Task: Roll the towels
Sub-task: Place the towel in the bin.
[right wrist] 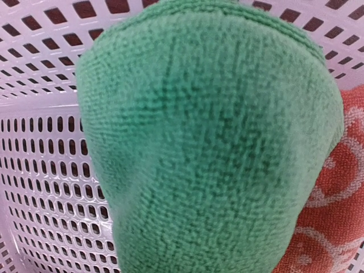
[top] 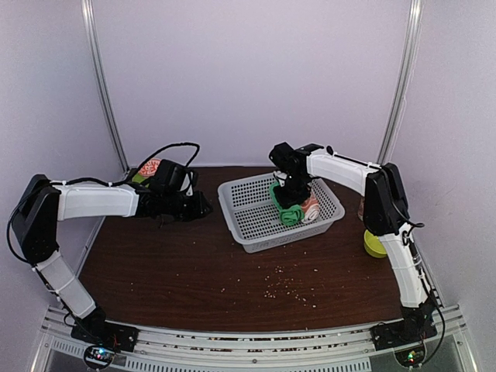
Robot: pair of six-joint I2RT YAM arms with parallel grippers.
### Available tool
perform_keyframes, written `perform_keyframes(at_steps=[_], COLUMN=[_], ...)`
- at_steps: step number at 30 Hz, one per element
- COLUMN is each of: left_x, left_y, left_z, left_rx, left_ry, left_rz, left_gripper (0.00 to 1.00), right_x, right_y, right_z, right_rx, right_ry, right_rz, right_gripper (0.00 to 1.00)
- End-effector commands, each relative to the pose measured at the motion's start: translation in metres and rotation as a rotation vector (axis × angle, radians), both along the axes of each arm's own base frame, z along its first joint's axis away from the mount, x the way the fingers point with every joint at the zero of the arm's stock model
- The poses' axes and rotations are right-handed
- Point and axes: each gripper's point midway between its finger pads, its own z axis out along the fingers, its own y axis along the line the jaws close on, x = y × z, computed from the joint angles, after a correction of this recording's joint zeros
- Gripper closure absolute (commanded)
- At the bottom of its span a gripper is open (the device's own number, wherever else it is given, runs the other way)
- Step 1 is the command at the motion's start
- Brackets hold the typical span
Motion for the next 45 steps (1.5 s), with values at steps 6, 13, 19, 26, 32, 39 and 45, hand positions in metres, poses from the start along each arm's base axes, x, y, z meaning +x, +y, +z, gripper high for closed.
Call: perform_keyframes(at_steps=[6, 13, 19, 26, 32, 39, 45], left_x=[0.003, 0.001, 0.002, 0.002, 0.002, -0.001, -0.012], left_y=[-0.001, 0.001, 0.001, 0.000, 0.001, 0.003, 0.024], left_z=[0.006, 0.007, 0.009, 0.009, 0.009, 0.014, 0.040], left_rx=[-0.031, -0.031, -0.035, -0.038, -0.038, -0.040, -0.011], left_ry=[-0.011, -0.014, -0.022, -0.021, -0.022, -0.029, -0.103], left_rz=[0.003, 0.005, 0.005, 0.002, 0.005, 0.009, 0.042], left_gripper=[0.81, 0.81, 0.81, 0.81, 0.82, 0.82, 0.81], right_x=[-0.005, -0.006, -0.010, -0.010, -0.012, -0.003, -0.025], right_y=[0.005, 0.007, 0.012, 0.014, 0.031, 0.032, 0.016], right_z=[0.025, 0.049, 0.070, 0.097, 0.127, 0.100, 0.183], right_rx=[-0.012, 0.015, 0.070, 0.129, 0.293, 0.310, 0.518], right_ry=[-0.049, -0.086, -0.108, -0.148, -0.197, -0.161, -0.450], right_rz=[0.010, 0.001, 0.004, -0.008, -0.006, -0.063, -0.063], right_gripper=[0.54, 0.42, 0.30, 0.28, 0.49, 0.60, 0.32])
